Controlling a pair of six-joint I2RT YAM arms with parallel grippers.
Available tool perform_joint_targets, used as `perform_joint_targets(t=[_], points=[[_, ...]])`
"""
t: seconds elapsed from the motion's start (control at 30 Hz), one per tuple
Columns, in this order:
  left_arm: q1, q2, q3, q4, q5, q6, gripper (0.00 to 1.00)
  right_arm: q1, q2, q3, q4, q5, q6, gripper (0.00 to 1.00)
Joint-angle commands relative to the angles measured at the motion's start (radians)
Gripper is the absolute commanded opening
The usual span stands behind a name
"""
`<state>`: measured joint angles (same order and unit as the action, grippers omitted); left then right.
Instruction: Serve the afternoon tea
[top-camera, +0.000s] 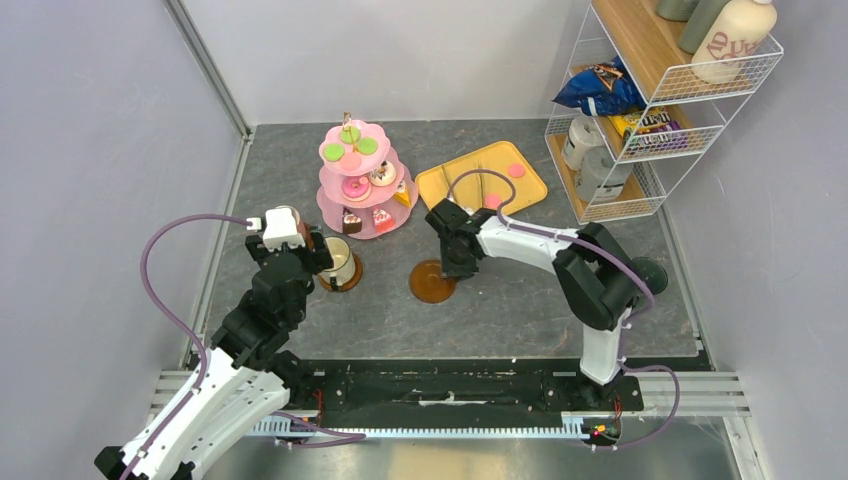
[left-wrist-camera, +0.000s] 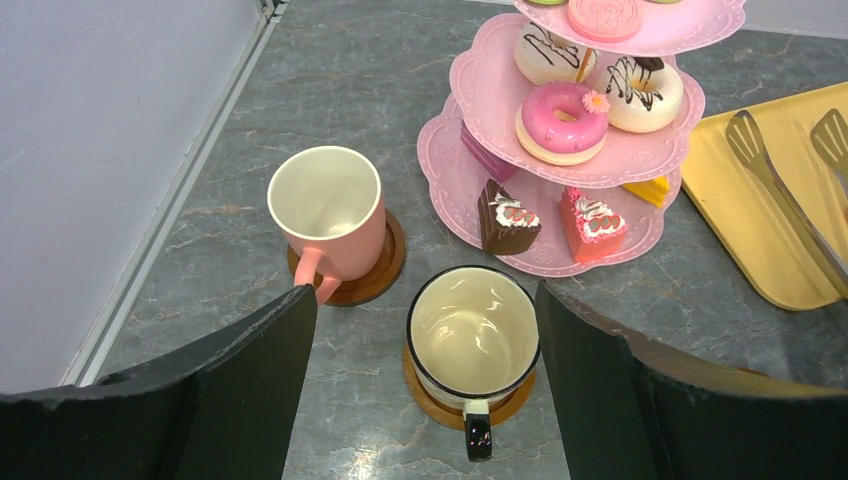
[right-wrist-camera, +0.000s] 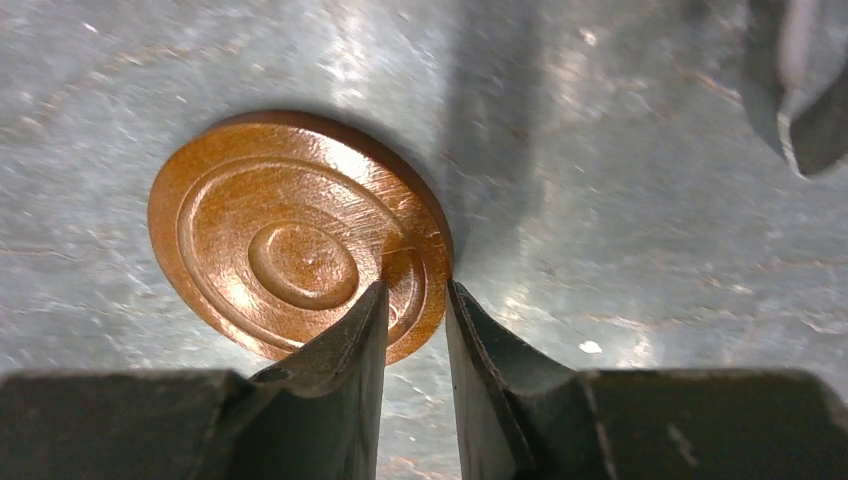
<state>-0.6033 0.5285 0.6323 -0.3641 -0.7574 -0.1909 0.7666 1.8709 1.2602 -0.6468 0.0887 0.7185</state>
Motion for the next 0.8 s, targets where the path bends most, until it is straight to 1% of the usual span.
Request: perform_joint_targets(t=[0.0, 0.13, 0.33, 0.47, 0.57, 0.77], points=[[0.006, 0.000, 0.000, 0.038, -0.014, 0.024, 0.87, 0.027, 0.091, 0.114, 0.017, 0.069, 0.048, 0.34], [0.007, -0.005, 0.000, 0.039, -0.017, 0.024, 0.86, 0.037, 0.172, 0.216, 0.022, 0.087, 0.060, 0.33], [0.013, -0.009, 0.000, 0.038, -0.020, 0.021, 0.86, 0.040, 0.251, 0.335, 0.019, 0.182, 0.066, 0.33], [0.016, -0.009, 0.001, 0.039, -0.016, 0.019, 0.86, 0.039, 0.284, 0.393, 0.007, 0.248, 0.049, 0.33], [0.020, -0.009, 0.000, 0.039, -0.012, 0.019, 0.86, 0.039, 0.307, 0.445, -0.012, 0.257, 0.028, 0.33], [0.025, -0.009, 0.001, 0.042, -0.002, 0.019, 0.86, 0.039, 0.309, 0.479, -0.005, 0.317, -0.031, 0.33]])
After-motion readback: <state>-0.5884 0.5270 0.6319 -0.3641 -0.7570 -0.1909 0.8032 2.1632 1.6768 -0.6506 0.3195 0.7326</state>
